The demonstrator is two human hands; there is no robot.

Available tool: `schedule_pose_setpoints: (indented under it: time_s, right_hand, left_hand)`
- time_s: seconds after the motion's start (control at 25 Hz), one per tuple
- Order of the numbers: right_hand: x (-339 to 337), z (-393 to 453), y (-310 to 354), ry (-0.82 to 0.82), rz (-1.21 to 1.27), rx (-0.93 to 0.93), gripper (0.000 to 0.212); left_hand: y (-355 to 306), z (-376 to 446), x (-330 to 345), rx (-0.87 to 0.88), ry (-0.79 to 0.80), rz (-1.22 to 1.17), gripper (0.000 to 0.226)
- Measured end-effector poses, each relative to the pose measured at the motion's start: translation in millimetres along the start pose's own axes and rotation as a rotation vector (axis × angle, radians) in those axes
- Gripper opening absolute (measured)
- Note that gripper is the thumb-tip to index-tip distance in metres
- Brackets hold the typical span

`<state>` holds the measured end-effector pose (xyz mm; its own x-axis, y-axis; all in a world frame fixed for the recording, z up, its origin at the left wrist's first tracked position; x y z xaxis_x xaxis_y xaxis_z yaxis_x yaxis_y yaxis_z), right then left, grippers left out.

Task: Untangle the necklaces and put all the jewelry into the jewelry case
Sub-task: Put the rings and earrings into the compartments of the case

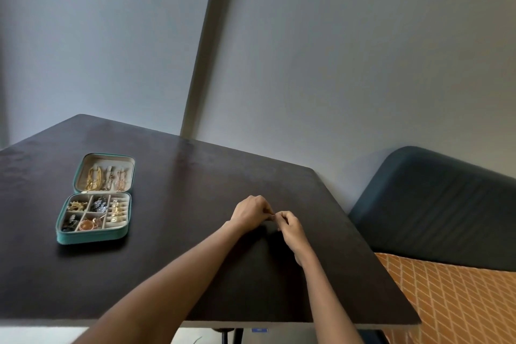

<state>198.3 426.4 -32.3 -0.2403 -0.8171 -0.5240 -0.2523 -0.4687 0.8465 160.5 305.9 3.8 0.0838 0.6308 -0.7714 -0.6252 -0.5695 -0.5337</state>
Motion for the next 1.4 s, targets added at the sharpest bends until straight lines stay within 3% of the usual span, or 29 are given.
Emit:
schedule_pose_setpoints:
  time_s: [0.12,0.32,0.52,0.76,0.96,1.12,1.2,1.28,1.4]
  right_hand:
    - [-1,-18,12,-0.019,0.243,-0.082,0.009]
    - [8,-28,29,-0.048,0.576,-0.083,0.019]
    - [58,-39,75,0.055,0.554,-0.144,0.019]
    - [133,-78,149,0.161,0.614,-0.300,0.013]
    - [183,-101,177,0.190,0.628,-0.330,0.016]
    - [203,-110,183,0.240,0.457,-0.370,0.012]
    - [214,-112,177,0.256,0.273,-0.415,0.010]
    - [224,-114,168,0.250,0.125,-0.440,0.012]
    - [228,-122,159,0.261,0.015,-0.458,0.016]
  left_hand:
    - [9,-9,-7,-0.075,-0.047,-0.083,0.017]
    - [17,-30,-37,-0.102,-0.073,-0.278,0.013]
    - [35,-55,-104,-0.043,-0.054,-0.396,0.021]
    - [82,-107,-198,-0.045,-0.082,-0.306,0.023]
    - [112,-146,-227,-0.066,-0.093,-0.276,0.022]
    - [125,-168,-222,-0.109,0.031,-0.209,0.023]
    - [129,-173,-211,-0.099,0.169,0.003,0.026]
    - [137,-178,-207,-0.132,0.258,0.299,0.039]
    - [142,-179,-196,-0.192,0.344,0.429,0.066]
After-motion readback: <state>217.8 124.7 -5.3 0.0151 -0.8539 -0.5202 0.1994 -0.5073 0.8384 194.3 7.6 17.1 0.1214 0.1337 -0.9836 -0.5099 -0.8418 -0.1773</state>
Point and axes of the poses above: each hand's wrist, its own z-axis towards the middle knuckle, its own x-axis out of the palm, y = z × x, the point moved 10 cm from there along z, towards the middle knuckle, and after that the axes turned 11 degrees about x, right-handed, at the moved point
